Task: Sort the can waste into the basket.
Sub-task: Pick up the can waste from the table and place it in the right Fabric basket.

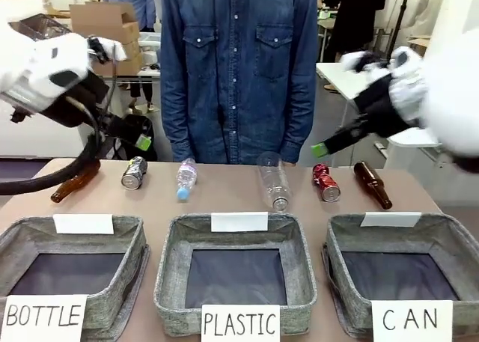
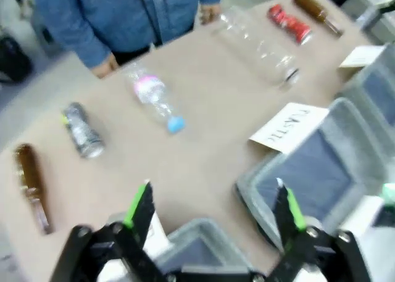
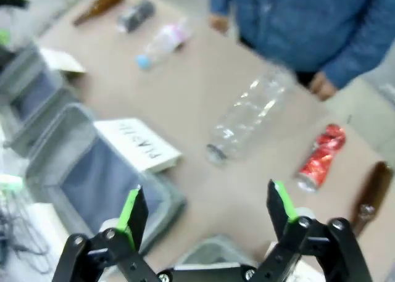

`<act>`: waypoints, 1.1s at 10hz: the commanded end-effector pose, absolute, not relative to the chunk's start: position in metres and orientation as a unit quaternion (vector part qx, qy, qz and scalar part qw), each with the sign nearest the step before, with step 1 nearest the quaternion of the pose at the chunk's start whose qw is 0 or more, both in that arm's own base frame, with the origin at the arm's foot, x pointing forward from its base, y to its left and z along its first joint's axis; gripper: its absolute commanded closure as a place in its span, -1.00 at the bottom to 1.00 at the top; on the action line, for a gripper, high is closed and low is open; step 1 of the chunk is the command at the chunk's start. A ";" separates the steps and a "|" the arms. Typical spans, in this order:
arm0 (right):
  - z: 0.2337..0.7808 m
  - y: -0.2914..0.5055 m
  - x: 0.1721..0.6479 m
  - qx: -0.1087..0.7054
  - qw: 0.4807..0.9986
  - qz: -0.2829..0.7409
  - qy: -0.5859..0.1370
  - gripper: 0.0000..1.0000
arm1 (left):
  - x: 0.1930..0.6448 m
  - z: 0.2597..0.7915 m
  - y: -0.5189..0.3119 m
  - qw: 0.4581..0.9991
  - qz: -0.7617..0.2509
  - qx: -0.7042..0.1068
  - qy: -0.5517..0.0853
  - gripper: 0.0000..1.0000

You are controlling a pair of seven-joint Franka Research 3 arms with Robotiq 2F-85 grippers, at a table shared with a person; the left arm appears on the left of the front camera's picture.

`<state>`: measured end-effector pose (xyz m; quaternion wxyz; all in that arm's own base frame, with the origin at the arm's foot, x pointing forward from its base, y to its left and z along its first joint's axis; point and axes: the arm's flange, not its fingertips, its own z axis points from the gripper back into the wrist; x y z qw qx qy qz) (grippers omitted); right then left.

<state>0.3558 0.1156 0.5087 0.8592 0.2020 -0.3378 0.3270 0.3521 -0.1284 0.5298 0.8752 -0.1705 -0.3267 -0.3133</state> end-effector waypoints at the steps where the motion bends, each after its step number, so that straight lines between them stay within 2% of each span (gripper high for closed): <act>1: 0.542 0.024 0.353 0.452 0.850 0.100 -0.252 -1.00 | 0.374 0.545 -0.052 0.927 -0.089 -0.323 -0.167 -1.00; 3: 0.538 -0.035 0.348 0.543 0.797 -0.028 -0.264 -1.00 | 0.368 0.530 0.011 0.833 -0.060 -0.509 -0.206 -1.00; 4: 0.534 -0.052 0.349 0.568 0.774 -0.064 -0.273 -1.00 | 0.361 0.523 0.031 0.778 -0.052 -0.570 -0.257 -1.00; 5: 0.532 -0.056 0.353 0.577 0.771 -0.094 -0.254 -1.00 | 0.359 0.519 0.035 0.753 -0.025 -0.589 -0.292 -1.00; 6: 0.530 -0.052 0.363 0.570 0.788 -0.126 -0.196 -1.00 | 0.361 0.513 0.026 0.757 -0.032 -0.576 -0.307 -1.00; 7: 0.539 -0.071 0.340 0.525 0.805 0.064 -0.268 -1.00 | 0.356 0.531 0.045 0.813 -0.099 -0.517 -0.249 -1.00; 11: 0.539 -0.071 0.340 0.525 0.805 0.064 -0.268 -1.00 | 0.356 0.531 0.045 0.813 -0.099 -0.517 -0.249 -1.00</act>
